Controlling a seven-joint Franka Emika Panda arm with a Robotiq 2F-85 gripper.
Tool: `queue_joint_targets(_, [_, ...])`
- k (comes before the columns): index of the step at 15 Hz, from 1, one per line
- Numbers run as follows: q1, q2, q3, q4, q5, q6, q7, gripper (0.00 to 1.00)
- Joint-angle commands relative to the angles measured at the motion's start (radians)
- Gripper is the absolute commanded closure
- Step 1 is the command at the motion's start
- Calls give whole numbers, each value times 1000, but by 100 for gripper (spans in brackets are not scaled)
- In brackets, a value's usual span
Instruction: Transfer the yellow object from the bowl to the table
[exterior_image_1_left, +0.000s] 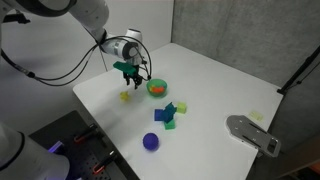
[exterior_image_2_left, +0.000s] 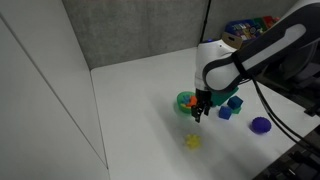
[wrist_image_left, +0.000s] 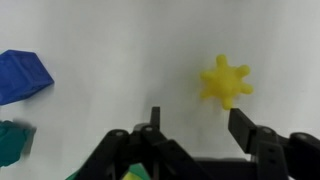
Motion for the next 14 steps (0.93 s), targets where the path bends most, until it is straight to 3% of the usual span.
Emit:
queue_joint_targets(1, [-21, -79, 3, -36, 20, -25, -13, 1])
queue_joint_targets(8, [-47, -222, -33, -61, 10, -93, 26, 0])
queue_joint_targets(14, [-84, -409, -66, -151, 7, -173, 53, 0])
